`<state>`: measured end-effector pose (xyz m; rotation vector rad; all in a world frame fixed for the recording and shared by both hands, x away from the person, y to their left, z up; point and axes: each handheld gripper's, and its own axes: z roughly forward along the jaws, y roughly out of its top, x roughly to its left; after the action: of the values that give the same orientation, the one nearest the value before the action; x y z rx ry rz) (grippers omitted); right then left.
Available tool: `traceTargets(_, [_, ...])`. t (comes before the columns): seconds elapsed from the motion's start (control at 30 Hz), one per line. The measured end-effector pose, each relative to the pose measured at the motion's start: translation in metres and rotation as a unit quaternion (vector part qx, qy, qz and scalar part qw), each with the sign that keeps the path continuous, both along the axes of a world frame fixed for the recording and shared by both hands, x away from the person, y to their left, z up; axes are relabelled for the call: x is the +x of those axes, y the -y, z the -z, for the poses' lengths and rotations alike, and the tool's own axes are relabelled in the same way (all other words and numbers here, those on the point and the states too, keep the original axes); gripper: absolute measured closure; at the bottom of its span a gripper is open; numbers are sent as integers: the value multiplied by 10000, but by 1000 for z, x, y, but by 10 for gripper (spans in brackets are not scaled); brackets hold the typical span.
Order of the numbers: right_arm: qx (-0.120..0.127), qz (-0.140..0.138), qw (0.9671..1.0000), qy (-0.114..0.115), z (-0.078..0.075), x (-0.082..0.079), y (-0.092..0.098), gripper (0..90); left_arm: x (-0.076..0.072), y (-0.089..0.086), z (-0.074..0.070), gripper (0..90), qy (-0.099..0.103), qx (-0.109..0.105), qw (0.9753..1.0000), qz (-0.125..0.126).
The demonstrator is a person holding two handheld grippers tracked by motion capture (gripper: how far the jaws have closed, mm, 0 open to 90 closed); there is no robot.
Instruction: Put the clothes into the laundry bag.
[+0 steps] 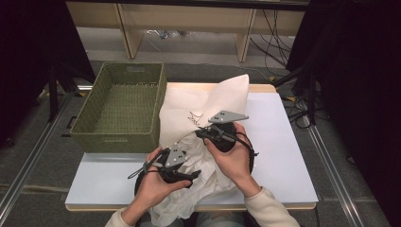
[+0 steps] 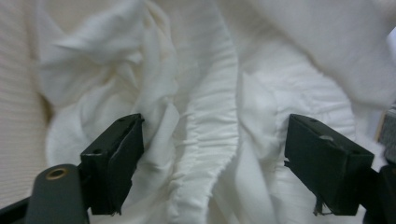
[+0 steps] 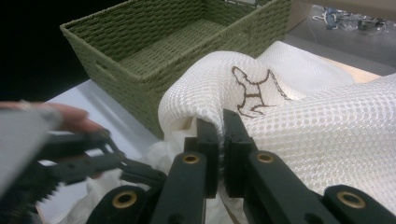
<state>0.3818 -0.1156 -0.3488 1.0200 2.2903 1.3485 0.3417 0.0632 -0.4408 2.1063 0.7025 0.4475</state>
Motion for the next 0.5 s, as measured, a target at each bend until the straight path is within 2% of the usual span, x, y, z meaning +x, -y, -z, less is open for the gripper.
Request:
traceTargets(0.07, [-1, -28, 10000, 3, 0, 1, 0, 882, 3, 5, 8, 183, -39, 145, 9999, -3])
traceTargets(0.17, [-28, -30, 10000, 4, 1, 1, 0, 882, 7, 10, 18, 176, -132, 236, 9996, -50])
traceTargets(0.4, [-71, -29, 10000, 9, 2, 0, -1, 882, 11, 14, 24, 228, -178, 363, 9992, -50])
traceTargets(0.43, [-99, -15, 9999, 41, 1, 0, -1, 882, 12, 14, 26, 239, -207, 343, 9992, -50])
traceTargets(0.47, [-71, -34, 10000, -35, 1, 0, -2, 881, 11, 19, 30, 256, -224, 22, 9994, -250])
traceTargets(0.5, [-76, -49, 10000, -38, 2, 0, -2, 881, 11, 18, 30, 266, -218, 85, 9995, -223])
